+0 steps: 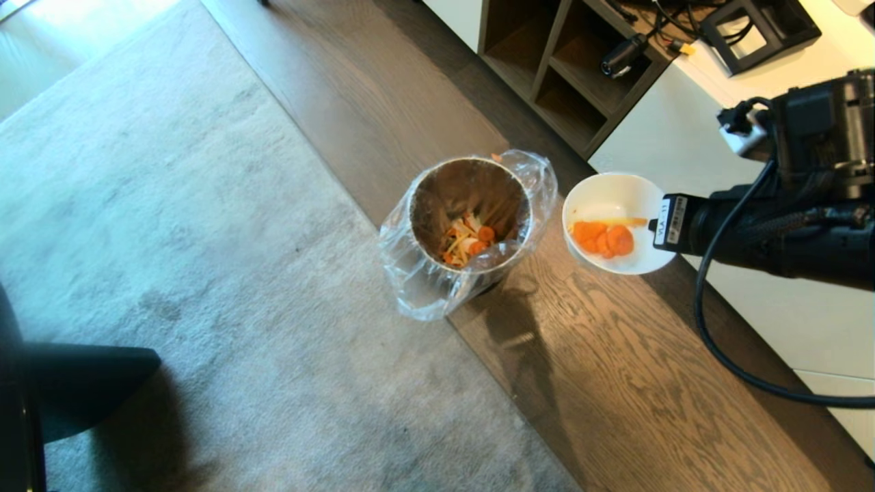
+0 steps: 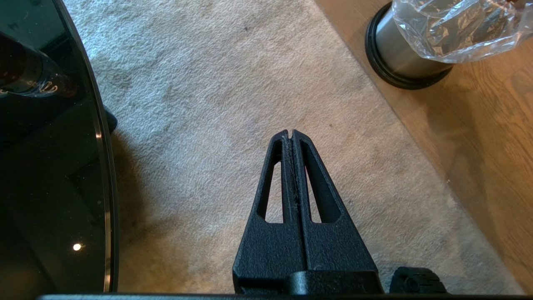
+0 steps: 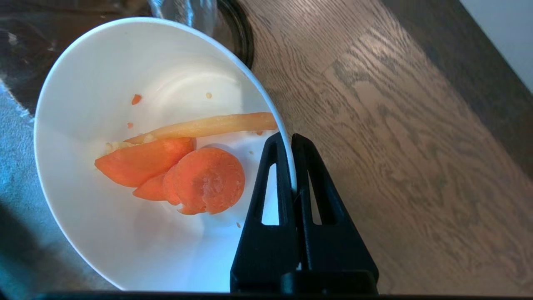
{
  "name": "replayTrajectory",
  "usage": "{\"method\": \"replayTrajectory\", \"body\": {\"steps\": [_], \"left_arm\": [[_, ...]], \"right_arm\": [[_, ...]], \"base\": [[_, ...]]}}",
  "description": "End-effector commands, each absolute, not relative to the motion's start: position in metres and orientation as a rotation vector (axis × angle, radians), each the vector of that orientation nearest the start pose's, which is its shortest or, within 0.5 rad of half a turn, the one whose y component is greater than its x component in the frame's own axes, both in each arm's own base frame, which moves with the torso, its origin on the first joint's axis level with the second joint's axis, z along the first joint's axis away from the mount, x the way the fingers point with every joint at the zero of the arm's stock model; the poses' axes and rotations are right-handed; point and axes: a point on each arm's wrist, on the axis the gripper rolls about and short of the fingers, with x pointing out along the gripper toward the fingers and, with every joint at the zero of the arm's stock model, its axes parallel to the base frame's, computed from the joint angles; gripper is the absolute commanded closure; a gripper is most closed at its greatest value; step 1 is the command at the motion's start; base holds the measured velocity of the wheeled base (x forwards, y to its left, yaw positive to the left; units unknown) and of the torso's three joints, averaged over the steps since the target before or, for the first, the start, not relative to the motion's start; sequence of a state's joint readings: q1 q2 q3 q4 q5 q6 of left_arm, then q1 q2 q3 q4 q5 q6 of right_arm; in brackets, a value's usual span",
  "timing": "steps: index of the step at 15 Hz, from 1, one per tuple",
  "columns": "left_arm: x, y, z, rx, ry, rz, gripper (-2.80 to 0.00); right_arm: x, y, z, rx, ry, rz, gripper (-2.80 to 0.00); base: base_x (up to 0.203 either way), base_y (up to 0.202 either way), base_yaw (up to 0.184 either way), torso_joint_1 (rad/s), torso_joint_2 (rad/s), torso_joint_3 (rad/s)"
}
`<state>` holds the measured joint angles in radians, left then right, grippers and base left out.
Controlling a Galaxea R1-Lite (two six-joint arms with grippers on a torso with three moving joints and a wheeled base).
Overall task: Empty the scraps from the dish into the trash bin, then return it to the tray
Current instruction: Move the bowl over the trash can
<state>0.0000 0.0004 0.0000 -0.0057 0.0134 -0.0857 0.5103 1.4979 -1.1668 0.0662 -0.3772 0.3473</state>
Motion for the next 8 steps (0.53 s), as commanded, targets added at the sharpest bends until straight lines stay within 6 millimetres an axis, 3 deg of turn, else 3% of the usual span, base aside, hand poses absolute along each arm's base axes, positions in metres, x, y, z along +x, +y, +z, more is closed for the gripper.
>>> {"method": "replayTrajectory", "body": {"steps": [1, 8], "left_arm": [[-0.023, 0.000, 0.076, -0.087, -0.007, 0.014, 0.00], [-0.023, 0.000, 0.076, -0.086, -0.007, 0.014, 0.00]], "right_arm": [[0.243, 0.134, 0.283, 0.144, 0.353, 0.097, 0.00], [0.263, 0.185, 0.283, -0.082, 0.185, 0.221, 0.00]], "base": [[0.000, 0.000, 0.000, 0.000, 0.00, 0.000], [0.000, 0.000, 0.000, 0.000, 0.00, 0.000]]}}
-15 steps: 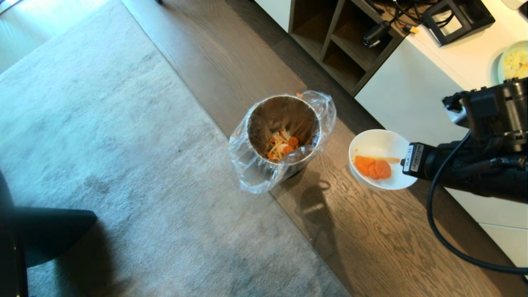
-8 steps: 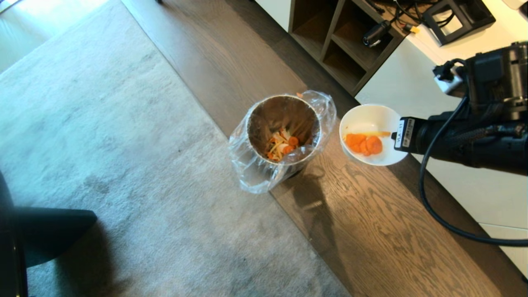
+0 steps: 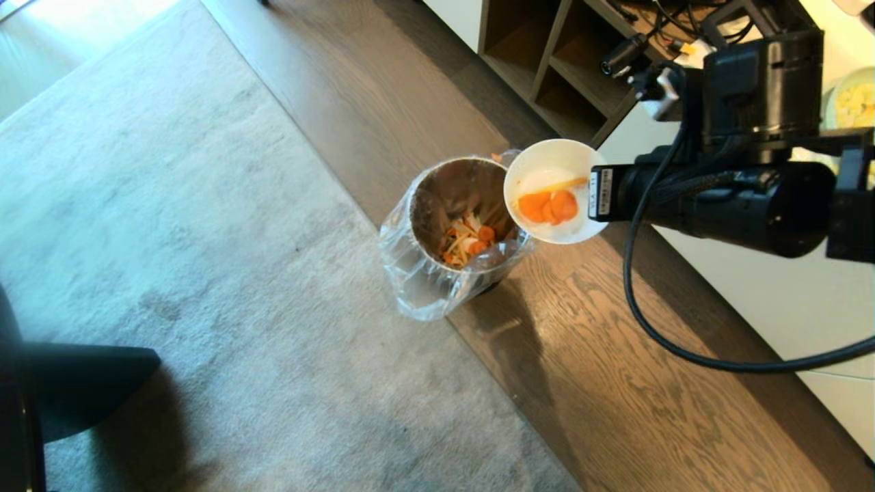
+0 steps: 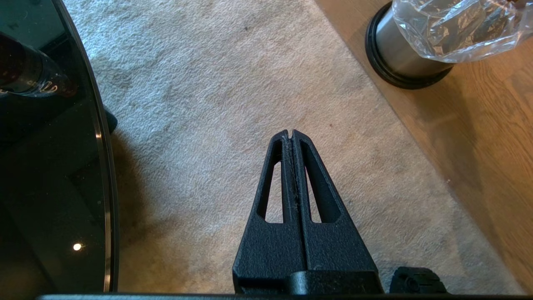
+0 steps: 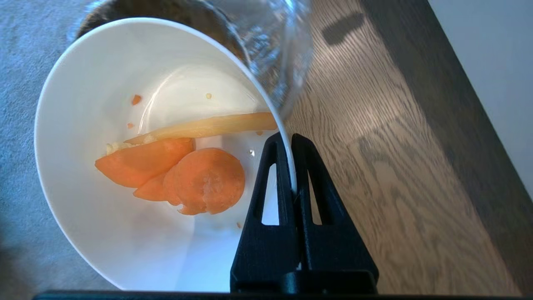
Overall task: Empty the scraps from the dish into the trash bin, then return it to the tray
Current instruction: Move the bowl over the trash can, then pour the leftover food from the bowl into the trash can
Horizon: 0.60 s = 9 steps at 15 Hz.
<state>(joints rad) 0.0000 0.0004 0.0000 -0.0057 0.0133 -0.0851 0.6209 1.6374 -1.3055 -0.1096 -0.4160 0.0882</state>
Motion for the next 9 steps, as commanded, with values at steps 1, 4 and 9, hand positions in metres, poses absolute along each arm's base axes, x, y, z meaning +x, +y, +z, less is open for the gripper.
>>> {"method": "replayTrajectory", "body": {"steps": [1, 4, 9], "left_arm": [[-0.023, 0.000, 0.076, -0.086, -0.007, 0.014, 0.00], [-0.023, 0.000, 0.076, -0.086, -0.007, 0.014, 0.00], [-0.023, 0.000, 0.076, -0.086, -0.007, 0.014, 0.00]], "right_arm": [[0.267, 0.192, 0.279, -0.136, 0.151, 0.235, 0.00], [0.285, 0.207, 0.274, -0.281, 0.002, 0.240, 0.00], [0.302, 0.220, 0.256, -0.481, -0.216, 0.191, 0.00]], "base": [[0.000, 0.000, 0.000, 0.000, 0.00, 0.000], [0.000, 0.000, 0.000, 0.000, 0.00, 0.000], [0.000, 0.000, 0.000, 0.000, 0.00, 0.000]]}}
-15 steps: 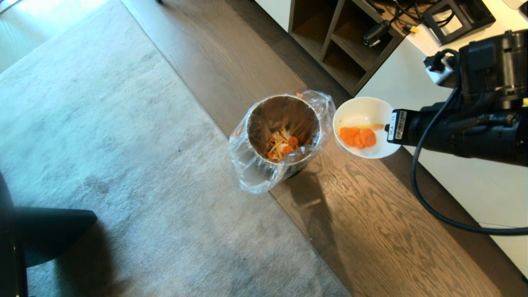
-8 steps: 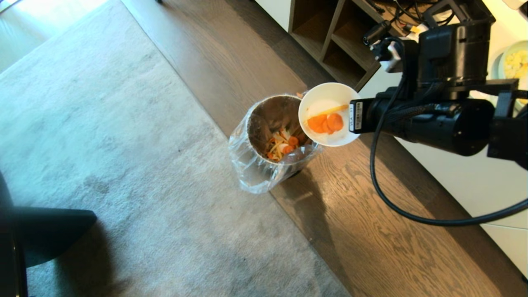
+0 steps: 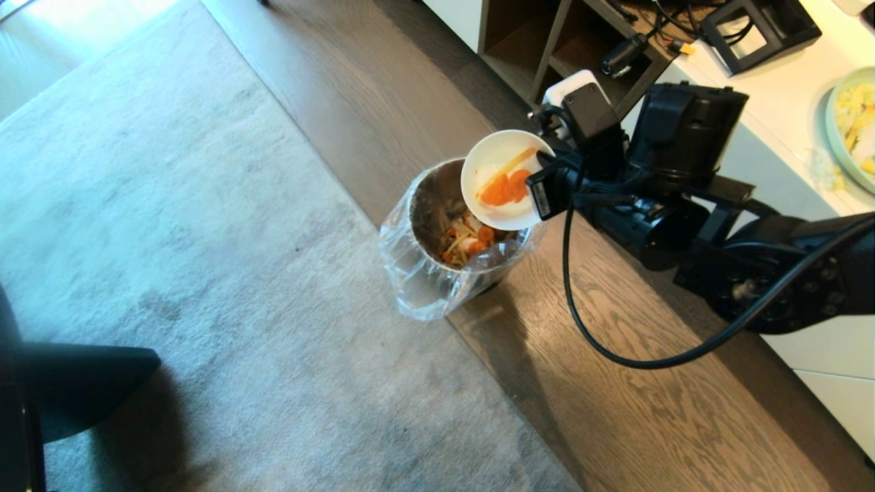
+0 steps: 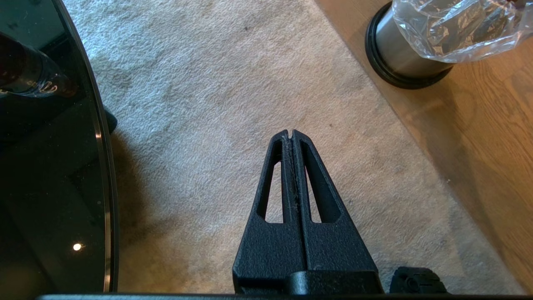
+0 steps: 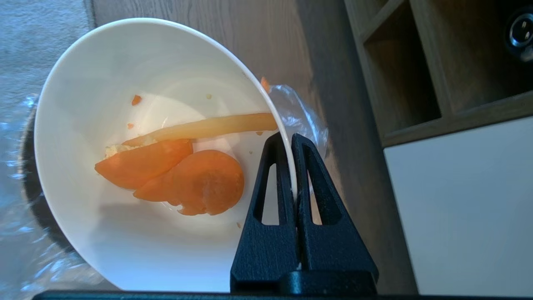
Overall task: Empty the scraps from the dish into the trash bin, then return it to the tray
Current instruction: Pour the leftover food from the bowl into the trash can
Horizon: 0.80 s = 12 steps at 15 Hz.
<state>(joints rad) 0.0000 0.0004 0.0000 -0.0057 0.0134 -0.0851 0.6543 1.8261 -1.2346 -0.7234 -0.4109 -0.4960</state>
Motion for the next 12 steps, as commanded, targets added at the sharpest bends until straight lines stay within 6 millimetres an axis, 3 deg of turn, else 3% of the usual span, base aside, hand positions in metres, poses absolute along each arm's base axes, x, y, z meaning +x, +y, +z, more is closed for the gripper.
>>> {"method": "replayTrajectory", "body": {"steps": [1, 6, 12], "left_arm": [[-0.0228, 0.0003, 0.0761, -0.086, -0.007, 0.014, 0.00], [-0.0228, 0.0003, 0.0761, -0.086, -0.007, 0.014, 0.00], [-0.0228, 0.0003, 0.0761, -0.086, -0.007, 0.014, 0.00]], "right_arm": [[0.3050, 0.2231, 0.2530, -0.523, -0.264, 0.172, 0.00], [0.3104, 0.2300, 0.2529, -0.677, -0.499, 0.155, 0.00], [0.3032, 0.2306, 0.2552, -0.884, -0.802, 0.163, 0.00]], "base": [[0.000, 0.000, 0.000, 0.000, 0.00, 0.000], [0.000, 0.000, 0.000, 0.000, 0.00, 0.000], [0.000, 0.000, 0.000, 0.000, 0.00, 0.000]]}}
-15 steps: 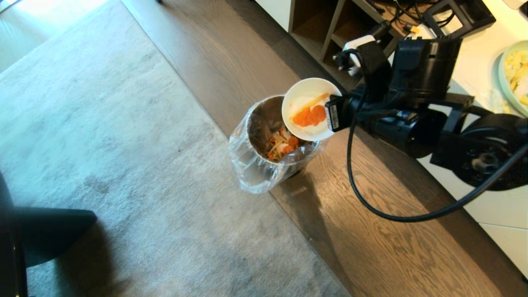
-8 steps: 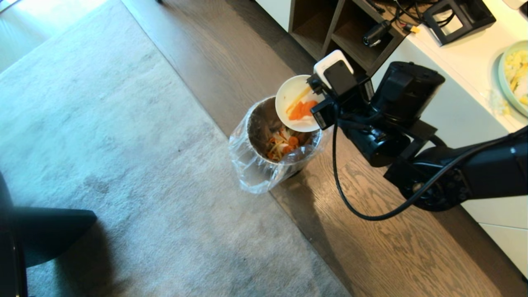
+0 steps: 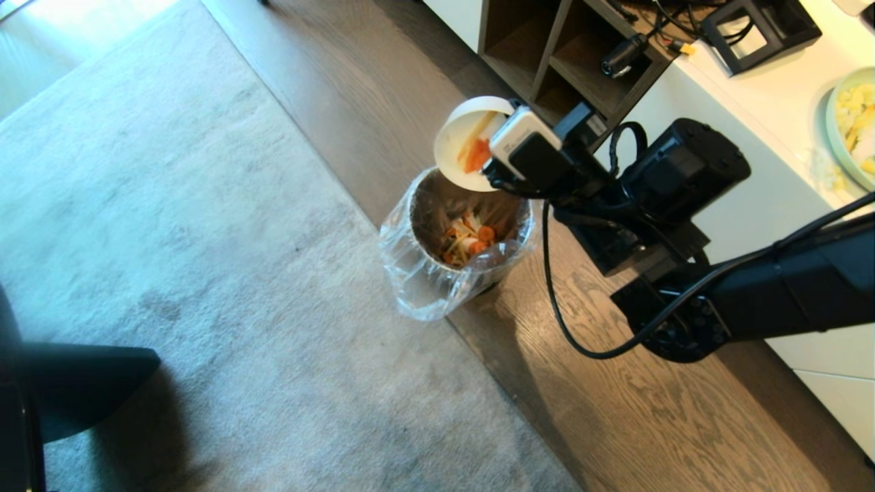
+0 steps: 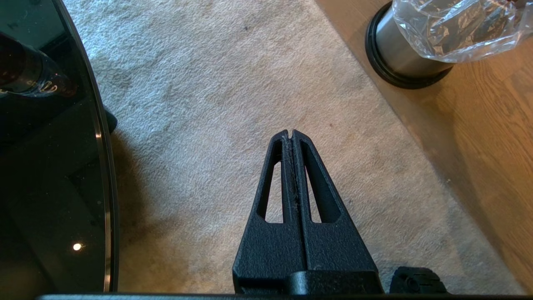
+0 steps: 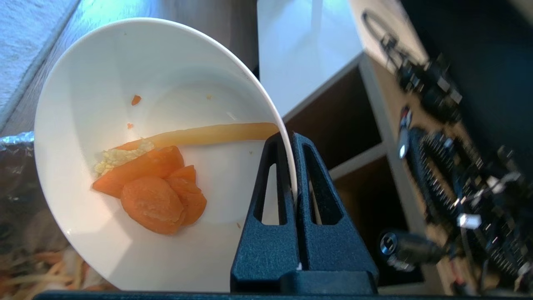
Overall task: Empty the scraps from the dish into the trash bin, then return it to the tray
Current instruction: Pour the leftover food from the bowl into the trash can
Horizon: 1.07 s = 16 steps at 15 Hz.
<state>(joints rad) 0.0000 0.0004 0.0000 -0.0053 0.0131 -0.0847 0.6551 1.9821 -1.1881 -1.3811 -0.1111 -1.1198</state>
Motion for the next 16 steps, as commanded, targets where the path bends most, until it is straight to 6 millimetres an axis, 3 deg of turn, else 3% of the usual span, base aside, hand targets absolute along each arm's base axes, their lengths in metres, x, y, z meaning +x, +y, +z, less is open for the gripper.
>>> {"method": "replayTrajectory", "body": {"steps": [1, 5, 11, 16], "left_arm": [[-0.023, 0.000, 0.076, -0.086, -0.007, 0.014, 0.00], [-0.023, 0.000, 0.076, -0.086, -0.007, 0.014, 0.00], [-0.023, 0.000, 0.076, -0.086, -0.007, 0.014, 0.00], [-0.023, 0.000, 0.076, -0.086, -0.007, 0.014, 0.00]], "right_arm": [[0.301, 0.229, 0.252, -0.903, -0.825, 0.158, 0.00], [0.296, 0.226, 0.237, -0.951, -0.888, 0.155, 0.00], [0.298, 0.228, 0.254, -0.952, -1.017, 0.179, 0.00], [0.318, 0.214, 0.252, -1.011, -1.045, 0.161, 0.00]], "base": [[0.000, 0.000, 0.000, 0.000, 0.00, 0.000], [0.000, 0.000, 0.000, 0.000, 0.00, 0.000], [0.000, 0.000, 0.000, 0.000, 0.00, 0.000], [0.000, 0.000, 0.000, 0.000, 0.00, 0.000]]}}
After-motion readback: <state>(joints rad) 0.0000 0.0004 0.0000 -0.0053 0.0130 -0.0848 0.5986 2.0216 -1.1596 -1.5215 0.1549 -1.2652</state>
